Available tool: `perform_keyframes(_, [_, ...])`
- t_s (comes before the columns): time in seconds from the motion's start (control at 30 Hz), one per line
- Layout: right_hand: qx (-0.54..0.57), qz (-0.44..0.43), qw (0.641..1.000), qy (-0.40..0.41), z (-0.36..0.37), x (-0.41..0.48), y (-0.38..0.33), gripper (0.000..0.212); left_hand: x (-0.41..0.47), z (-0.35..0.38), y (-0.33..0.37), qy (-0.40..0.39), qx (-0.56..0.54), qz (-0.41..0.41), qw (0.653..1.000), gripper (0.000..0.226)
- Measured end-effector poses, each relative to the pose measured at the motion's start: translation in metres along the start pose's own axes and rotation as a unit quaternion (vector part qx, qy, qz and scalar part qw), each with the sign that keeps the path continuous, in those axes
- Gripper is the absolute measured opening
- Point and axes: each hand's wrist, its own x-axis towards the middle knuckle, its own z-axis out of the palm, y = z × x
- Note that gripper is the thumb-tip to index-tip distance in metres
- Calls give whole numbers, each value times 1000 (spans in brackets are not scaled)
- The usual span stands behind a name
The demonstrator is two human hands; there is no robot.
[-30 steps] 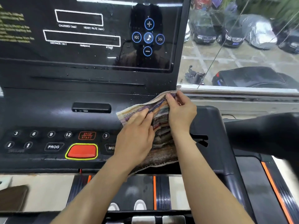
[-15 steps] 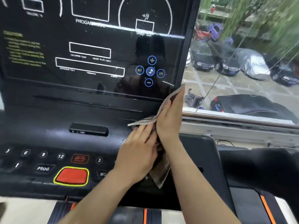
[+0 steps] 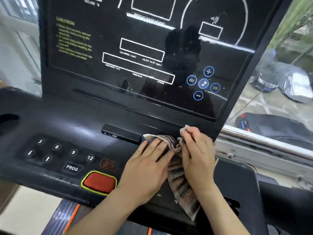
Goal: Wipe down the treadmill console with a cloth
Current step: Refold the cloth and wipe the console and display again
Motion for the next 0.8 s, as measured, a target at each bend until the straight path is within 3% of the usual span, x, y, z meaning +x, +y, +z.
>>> perform_keyframes(0.13, [30, 39, 998, 44, 6, 14, -6, 20, -1, -6, -22, 15, -18, 7, 1000, 49])
perform_keyframes(0.3, [-10, 67, 992, 103, -13, 22, -15, 22, 0, -10, -35, 17, -30, 24, 999, 54])
perform_keyframes(0.47, [-11, 52, 999, 3, -12, 27, -24, 33, 2, -12, -35, 31, -53, -15, 998, 55])
perform_keyframes(0.63, [-46, 13, 999, 12, 3, 43, -26, 22, 0, -20, -46, 40, -62, -68, 995, 57])
perform_keyframes(0.73, [-18, -13, 1000, 1, 14, 57, -42, 39, -3, -22, -62, 49, -55, -84, 994, 58])
perform_keyframes(0.8, [-18, -18, 1000, -10, 24, 65, -57, 35, -6, -24, -74, 54, -51, -98, 992, 60])
